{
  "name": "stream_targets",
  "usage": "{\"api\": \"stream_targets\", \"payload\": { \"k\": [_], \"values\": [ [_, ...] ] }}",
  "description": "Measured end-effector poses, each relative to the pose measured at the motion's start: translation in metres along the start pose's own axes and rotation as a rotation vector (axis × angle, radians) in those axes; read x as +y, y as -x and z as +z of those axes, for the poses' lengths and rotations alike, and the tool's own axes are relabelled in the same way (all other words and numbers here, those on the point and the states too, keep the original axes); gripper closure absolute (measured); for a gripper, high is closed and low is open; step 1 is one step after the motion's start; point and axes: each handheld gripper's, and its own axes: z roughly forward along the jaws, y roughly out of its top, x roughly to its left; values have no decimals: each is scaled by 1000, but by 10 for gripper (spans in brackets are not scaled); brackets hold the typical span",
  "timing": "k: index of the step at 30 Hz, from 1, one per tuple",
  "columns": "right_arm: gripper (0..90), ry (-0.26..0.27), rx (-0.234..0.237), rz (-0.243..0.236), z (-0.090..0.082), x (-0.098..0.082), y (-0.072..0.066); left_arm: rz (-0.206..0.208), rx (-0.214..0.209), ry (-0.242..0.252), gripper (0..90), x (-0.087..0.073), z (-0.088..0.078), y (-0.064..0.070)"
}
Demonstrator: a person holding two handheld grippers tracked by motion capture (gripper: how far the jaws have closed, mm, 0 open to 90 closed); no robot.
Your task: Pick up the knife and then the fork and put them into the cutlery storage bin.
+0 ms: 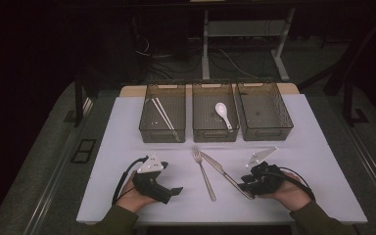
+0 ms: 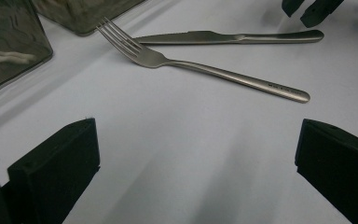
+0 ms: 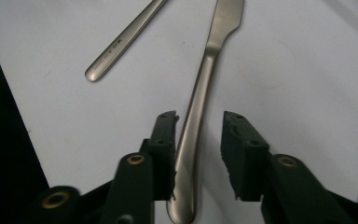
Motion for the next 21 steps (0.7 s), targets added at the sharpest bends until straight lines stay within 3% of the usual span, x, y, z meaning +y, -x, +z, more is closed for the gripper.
{"api": "stream_targets", "payload": {
  "k": [6,17,21],
  "values": [
    [628,-62,-18,36,4,19,1,-1,-1,5,0,0,0,0],
    [651,-176,-20,43,29,51,-2,1,-5,3,0,0,1,0],
    [674,-212,-40,41,37,59,-3,3,-8,7,0,1,1,1]
  ]
}}
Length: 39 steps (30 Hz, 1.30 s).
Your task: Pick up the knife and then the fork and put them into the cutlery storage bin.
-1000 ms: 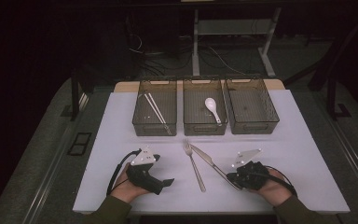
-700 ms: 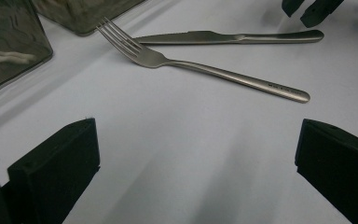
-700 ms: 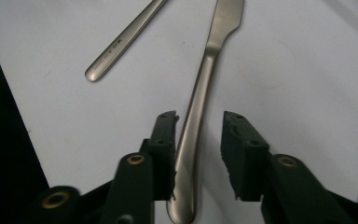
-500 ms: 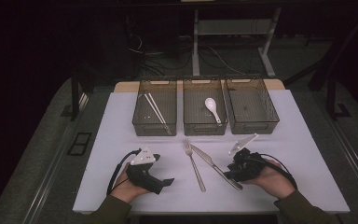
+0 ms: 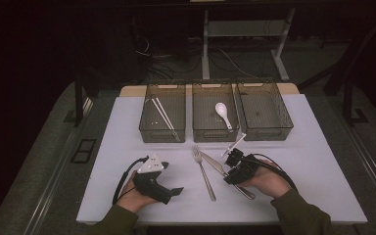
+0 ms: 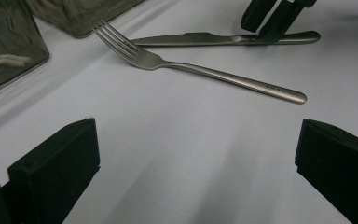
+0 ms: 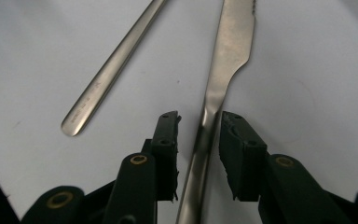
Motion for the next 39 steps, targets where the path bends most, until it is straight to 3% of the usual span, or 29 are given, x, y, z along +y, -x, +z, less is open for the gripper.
{"api": "stream_targets", "payload": {
  "k": [2,9,10,17,25,33,39],
  "values": [
    [683,-15,-24,-9,2,4,1,0,0,0,0,0,0,0],
    [748,-59,-45,-8,11,12,2,1,-1,0,0,0,0,0],
    [748,-62,-34,-9,10,13,2,3,-1,-3,0,0,0,0],
    [752,-90,-81,-22,13,16,-2,3,-2,-5,0,0,1,1],
    [788,-81,-72,-9,11,15,0,4,-2,-5,0,0,1,0],
    [779,-132,-88,-86,14,21,-3,4,-5,-6,0,1,2,1],
    [793,-161,-123,-88,15,25,-9,2,-7,-6,0,1,3,1]
  ]
}}
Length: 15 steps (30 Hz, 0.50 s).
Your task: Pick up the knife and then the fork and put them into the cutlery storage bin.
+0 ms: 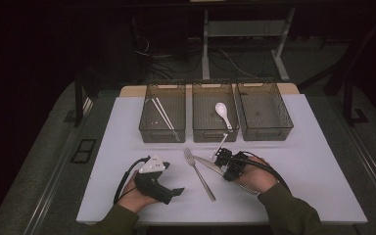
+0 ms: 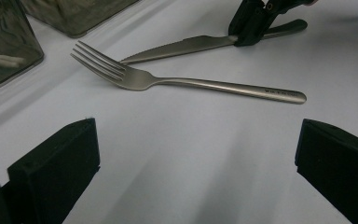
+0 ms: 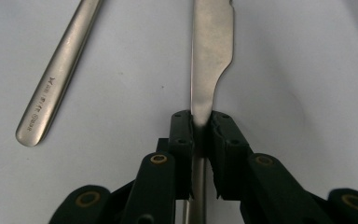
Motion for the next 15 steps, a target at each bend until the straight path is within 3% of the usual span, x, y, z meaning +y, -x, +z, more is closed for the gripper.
{"api": "stream_targets", "payload": {
  "k": [7,12,15],
  "values": [
    [799,-10,-10,-3,0,1,-1,10,-2,-4,0,0,0,0],
    [799,43,42,10,-2,-6,8,2,-1,6,0,0,-1,-1],
    [798,104,73,16,-5,-13,15,5,0,2,0,0,-1,-2]
  ]
}}
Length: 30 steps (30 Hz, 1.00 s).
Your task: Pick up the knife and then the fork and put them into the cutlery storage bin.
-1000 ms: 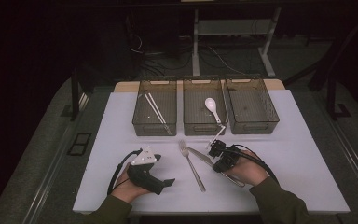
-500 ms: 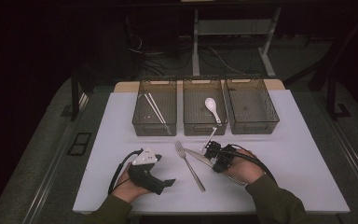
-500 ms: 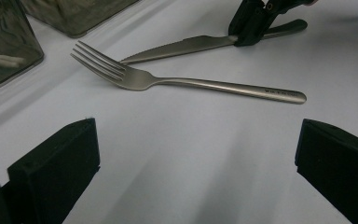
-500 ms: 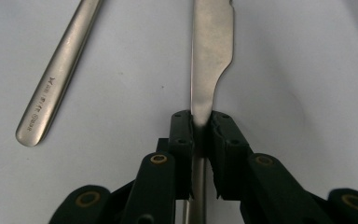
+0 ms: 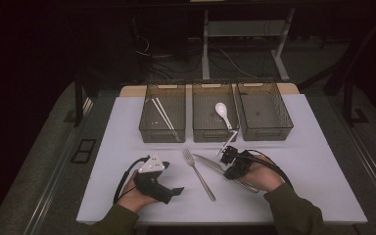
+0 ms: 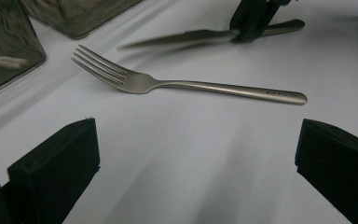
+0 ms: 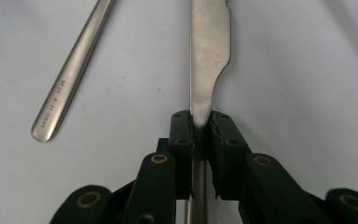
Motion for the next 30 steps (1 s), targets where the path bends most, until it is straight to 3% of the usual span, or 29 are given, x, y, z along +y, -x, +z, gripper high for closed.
{"api": "stream_targets", "payload": {
  "k": [2,6,9,18,30],
  "values": [
    [798,48,29,-4,-7,-5,5,0,1,1,0,0,0,0],
    [798,160,59,55,-20,-17,17,-1,3,2,0,0,0,0],
    [798,231,79,59,-24,-27,25,-1,3,4,0,0,-1,-1],
    [798,383,89,89,-40,-52,40,3,-5,14,0,-1,-3,-4],
    [802,532,86,162,-56,-73,59,4,-17,31,0,-2,-4,-5]
  ]
}}
